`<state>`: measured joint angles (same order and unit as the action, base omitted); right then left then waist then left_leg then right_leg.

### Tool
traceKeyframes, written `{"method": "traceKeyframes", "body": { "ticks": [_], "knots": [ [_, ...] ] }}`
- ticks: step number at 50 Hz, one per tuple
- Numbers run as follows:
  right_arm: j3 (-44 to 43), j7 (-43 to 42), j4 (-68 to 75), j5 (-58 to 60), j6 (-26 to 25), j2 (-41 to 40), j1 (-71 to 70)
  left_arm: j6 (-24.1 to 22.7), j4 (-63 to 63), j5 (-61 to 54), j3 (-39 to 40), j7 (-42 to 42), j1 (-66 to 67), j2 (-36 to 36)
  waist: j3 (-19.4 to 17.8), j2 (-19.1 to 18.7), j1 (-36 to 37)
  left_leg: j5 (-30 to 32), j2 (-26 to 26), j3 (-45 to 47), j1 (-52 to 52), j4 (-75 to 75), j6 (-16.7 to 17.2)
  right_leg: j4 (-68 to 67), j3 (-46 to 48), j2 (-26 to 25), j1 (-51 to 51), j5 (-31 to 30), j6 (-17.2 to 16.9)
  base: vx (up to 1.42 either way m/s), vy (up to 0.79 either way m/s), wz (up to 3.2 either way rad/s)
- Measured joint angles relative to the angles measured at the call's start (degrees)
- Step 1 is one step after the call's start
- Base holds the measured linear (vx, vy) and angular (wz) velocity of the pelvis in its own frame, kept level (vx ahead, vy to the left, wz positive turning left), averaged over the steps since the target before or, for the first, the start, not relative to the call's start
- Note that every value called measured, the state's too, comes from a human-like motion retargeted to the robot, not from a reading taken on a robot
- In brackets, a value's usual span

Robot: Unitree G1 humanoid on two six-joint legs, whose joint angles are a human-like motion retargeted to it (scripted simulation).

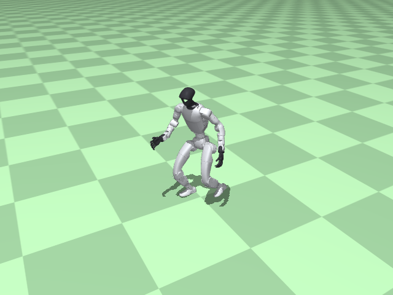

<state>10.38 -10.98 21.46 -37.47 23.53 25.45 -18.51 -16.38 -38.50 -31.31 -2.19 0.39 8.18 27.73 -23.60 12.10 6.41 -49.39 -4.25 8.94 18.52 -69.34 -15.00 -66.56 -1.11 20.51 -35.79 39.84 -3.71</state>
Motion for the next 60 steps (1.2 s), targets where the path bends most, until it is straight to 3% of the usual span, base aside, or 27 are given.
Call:
{"method": "traceKeyframes", "body": {
  "ticks": [3,5,9,13,15,18,20,22,25,28,30,33,35,38,40,42,45,49,52,56,60],
  "knots": [
    [-5.09,1.76,-17.94,9.22,-0.13,12.15,-1.34,-0.56,5.66,-1.65,6.38,-4.88,-0.56,8.82,2.32,2.87,3.06,3.22,20.57,-12.28,14.71,-35.25,0.0,2.56,-1.63,-9.43,-1.75,-3.31,3.15,-0.11,-0.39,-1.94],
    [-11.11,4.29,-23.61,16.77,-2.4,20.51,7.07,-1.61,12.58,0.36,8.61,-4.84,-5.53,14.64,5.2,6.97,1.02,5.91,28.12,-20.54,19.38,-49.5,0.0,5.07,-3.11,-11.65,-2.42,-6.34,3.88,-0.09,-0.31,-1.11],
    [-25.23,13.66,-16.53,26.27,-8.12,25.39,33.98,-3.54,22.44,6.62,11.91,0.83,-21.56,23.06,10.05,11.77,-9.97,10.99,31.18,-18.99,15.97,-59.84,0.99,6.3,-3.49,-10.86,-1.27,-10.46,2.42,0.02,-0.16,0.08],
    [-36.23,15.57,-3.0,29.93,-10.65,17.18,52.22,-5.1,27.25,7.75,18.06,3.53,-25.3,25.62,10.84,13.75,-16.98,17.88,27.23,-18.44,16.42,-66.75,5.94,3.04,-5.68,-11.22,1.98,-9.75,3.68,0.06,-0.14,0.27],
    [-39.59,12.4,1.67,30.84,-10.48,10.61,56.56,-5.62,30.41,6.76,23.34,3.22,-18.67,22.09,9.75,14.17,-18.06,20.12,26.84,-18.25,21.02,-64.9,6.19,1.4,-6.23,-11.28,5.32,-8.19,4.99,0.11,-0.07,0.28],
    [-42.4,2.6,2.24,31.26,-8.64,2.09,56.63,-5.4,35.94,1.59,30.78,1.96,-3.27,8.34,6.62,12.7,-17.33,17.41,30.11,-12.82,30.95,-47.24,2.48,1.59,-4.94,-11.81,13.25,-5.06,5.89,0.18,0.04,0.48],
    [-43.28,-5.2,-0.76,30.55,-6.31,-2.19,52.69,-5.53,37.7,-3.0,32.18,1.9,5.53,-2.96,4.0,10.93,-15.23,14.44,27.94,-5.14,36.75,-27.03,1.94,2.95,-4.06,-11.48,18.13,-3.5,5.62,0.14,0.13,0.62],
    [-40.74,-12.28,-6.89,29.48,-2.68,-5.06,44.37,-5.81,37.72,-5.67,29.67,2.12,13.24,-12.36,1.35,8.59,-12.04,13.6,20.77,1.71,41.71,-3.52,5.31,4.71,-2.76,-10.99,21.62,-2.7,4.36,0.0,0.11,0.68],
    [-29.45,-16.33,-17.05,26.09,1.96,-5.48,28.66,-5.76,37.04,-4.4,21.79,2.89,22.22,-17.29,-1.72,4.47,-6.55,14.04,10.7,7.24,50.2,19.09,8.13,5.32,-1.29,-10.64,23.63,-1.93,2.92,-0.09,0.08,0.43],
    [-15.05,-11.21,-22.03,20.53,2.28,-0.63,17.79,-6.19,38.17,-3.15,13.24,2.82,22.51,-12.07,-3.22,2.05,-2.37,15.47,7.15,7.79,56.9,10.23,6.68,2.12,-2.62,-9.06,24.91,-0.68,3.59,0.0,0.0,0.0],
    [-6.11,-5.83,-22.51,16.17,0.8,4.96,12.24,-6.6,39.8,-3.95,8.78,2.86,16.27,-5.6,-2.7,1.35,-2.25,15.58,8.18,7.98,56.23,-1.99,4.47,0.45,-3.29,-9.19,24.93,-0.22,4.24,0.0,-0.01,0.15],
    [3.88,1.95,-21.85,9.37,-2.77,14.25,6.16,-6.1,40.07,-7.45,2.03,2.96,-4.54,8.27,1.27,0.69,-6.55,15.04,14.5,7.07,45.82,-20.44,0.59,-0.11,-2.75,-11.78,21.87,-0.69,5.1,-0.03,-0.04,0.53],
    [7.62,7.43,-21.36,4.27,-5.22,20.33,3.87,-5.53,35.1,-9.44,-5.84,2.98,-24.93,18.1,4.51,-1.16,-10.29,14.93,20.26,4.17,35.43,-28.67,0.12,1.65,-1.16,-14.34,19.62,-1.65,5.75,-0.05,-0.04,0.49],
    [6.11,14.07,-23.84,0.14,-7.44,26.12,10.72,-5.18,27.56,-11.65,-21.65,1.57,-50.96,21.66,9.32,-6.67,-15.67,13.57,24.97,3.17,13.76,-24.31,3.5,7.97,2.98,-18.27,18.23,-5.17,5.09,-0.05,0.08,0.58],
    [1.46,16.8,-26.37,-0.65,-7.74,25.07,19.75,-5.56,27.35,-13.57,-27.12,-0.73,-57.84,17.66,11.78,-9.84,-19.8,12.62,22.26,5.8,-2.05,-10.4,8.34,11.26,4.9,-19.62,17.92,-8.93,3.02,-0.04,0.18,1.13],
    [-2.9,17.48,-27.91,-0.05,-6.93,20.29,27.44,-6.32,31.65,-15.7,-25.64,-3.56,-54.71,12.03,13.29,-9.22,-25.02,12.89,12.29,7.5,-15.36,9.67,12.0,7.22,2.5,-17.25,15.99,-11.52,-0.76,-0.07,0.2,1.54],
    [-4.69,14.86,-28.99,0.19,-4.75,10.0,30.47,-6.56,38.94,-19.46,-18.52,-6.73,-43.55,6.87,13.67,-4.62,-29.72,14.89,-3.75,5.51,-29.46,39.84,10.79,-10.41,-1.87,-10.06,5.38,-17.1,-3.56,-0.14,0.19,0.89],
    [-4.39,9.19,-27.68,4.09,-4.35,-3.08,25.87,-5.46,42.48,-22.79,-7.83,-8.34,-23.94,3.49,9.55,-2.41,-24.02,14.44,-9.22,3.96,-33.25,53.29,4.46,-37.92,-4.9,-11.19,-10.87,-18.34,0.09,-0.28,0.15,-0.16],
    [-4.38,6.81,-23.49,10.45,-5.06,-6.26,20.48,-4.0,40.09,-22.32,-2.19,-10.06,-9.22,0.67,6.96,-0.87,-15.73,12.87,-10.89,3.66,-29.99,51.58,2.34,-48.12,-6.09,-10.24,-13.23,-16.57,2.49,-0.26,0.02,-0.26],
    [0.13,6.01,-11.37,17.25,-6.81,-5.74,11.79,-0.03,32.93,-19.13,1.02,-12.37,6.58,-2.56,8.67,1.53,-6.81,12.4,-12.22,3.19,-23.4,48.4,2.64,-33.99,-3.64,-3.04,-4.87,-10.67,4.17,-0.1,-0.08,0.16],
    [5.64,8.92,-0.99,21.32,-8.08,-4.57,6.3,2.35,23.15,-15.38,0.1,-12.67,11.88,-4.48,10.82,4.02,0.14,12.23,-11.8,2.9,-17.89,43.83,3.78,-7.64,2.48,1.34,9.38,-2.71,1.98,-0.03,-0.17,0.43]
  ]
}}
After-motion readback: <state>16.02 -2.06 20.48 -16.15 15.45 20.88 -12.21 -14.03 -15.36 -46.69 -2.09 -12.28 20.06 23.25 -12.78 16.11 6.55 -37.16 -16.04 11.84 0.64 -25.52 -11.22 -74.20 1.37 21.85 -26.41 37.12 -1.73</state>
